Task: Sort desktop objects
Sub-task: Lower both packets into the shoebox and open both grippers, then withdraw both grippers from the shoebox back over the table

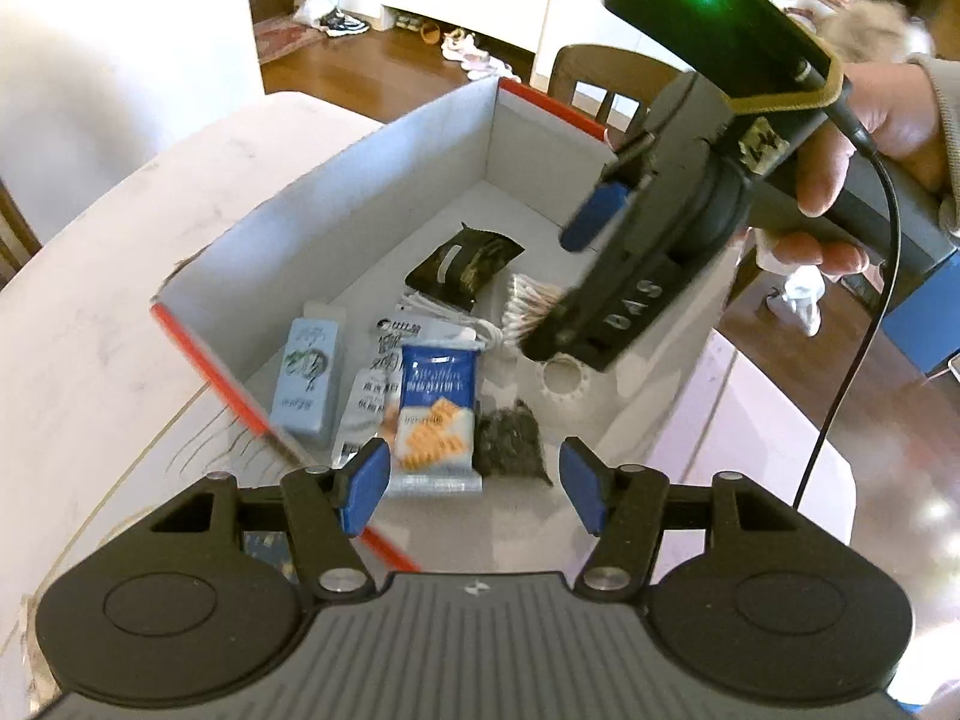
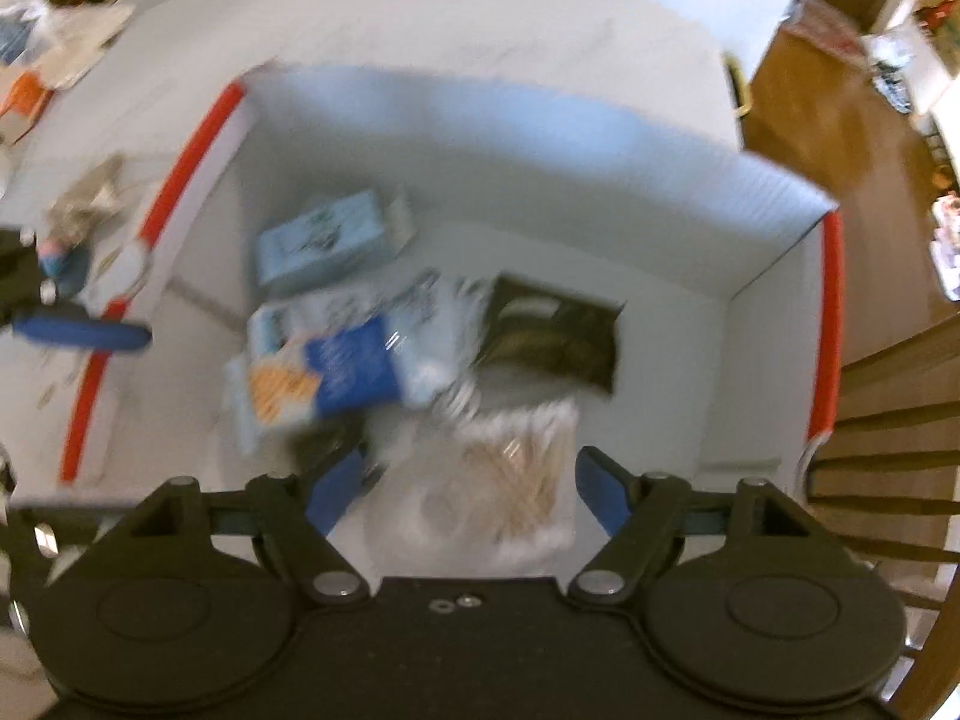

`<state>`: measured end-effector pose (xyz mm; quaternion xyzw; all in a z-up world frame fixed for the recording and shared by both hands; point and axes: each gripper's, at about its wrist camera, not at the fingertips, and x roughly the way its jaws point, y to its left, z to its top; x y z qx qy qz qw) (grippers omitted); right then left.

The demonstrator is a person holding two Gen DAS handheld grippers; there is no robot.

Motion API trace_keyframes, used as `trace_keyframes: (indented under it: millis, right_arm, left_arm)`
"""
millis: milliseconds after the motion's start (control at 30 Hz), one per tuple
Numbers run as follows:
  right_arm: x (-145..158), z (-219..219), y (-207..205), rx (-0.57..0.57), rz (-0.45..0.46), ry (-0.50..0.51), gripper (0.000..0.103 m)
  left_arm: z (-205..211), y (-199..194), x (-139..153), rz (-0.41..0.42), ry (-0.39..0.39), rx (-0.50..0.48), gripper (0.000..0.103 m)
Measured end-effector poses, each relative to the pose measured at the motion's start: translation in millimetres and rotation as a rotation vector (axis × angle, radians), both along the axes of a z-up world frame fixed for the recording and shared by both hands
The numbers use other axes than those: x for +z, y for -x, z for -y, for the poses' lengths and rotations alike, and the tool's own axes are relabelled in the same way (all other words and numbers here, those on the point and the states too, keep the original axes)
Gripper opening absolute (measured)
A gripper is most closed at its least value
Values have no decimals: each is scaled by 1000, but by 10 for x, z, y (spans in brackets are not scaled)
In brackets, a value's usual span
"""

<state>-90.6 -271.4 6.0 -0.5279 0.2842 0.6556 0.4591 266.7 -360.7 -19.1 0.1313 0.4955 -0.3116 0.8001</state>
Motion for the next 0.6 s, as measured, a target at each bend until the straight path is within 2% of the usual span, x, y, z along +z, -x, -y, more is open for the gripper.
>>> trace_keyframes:
  millis: [133,200,267,600]
  right_arm:
    - [0,172,102,36,41,36,79]
    - [44,252,155,41,56,18,79]
    - [132,327,183,51,56,-2,79]
    - [491,745,476,114,42,-87,81]
  left_arm:
    - [-137,197,89,15,16,20,61]
    - [-176,228,114,25,22,35,61]
    - [-165,81,128,36,34,41,61]
    - [-436,545,441,106,68,80,65]
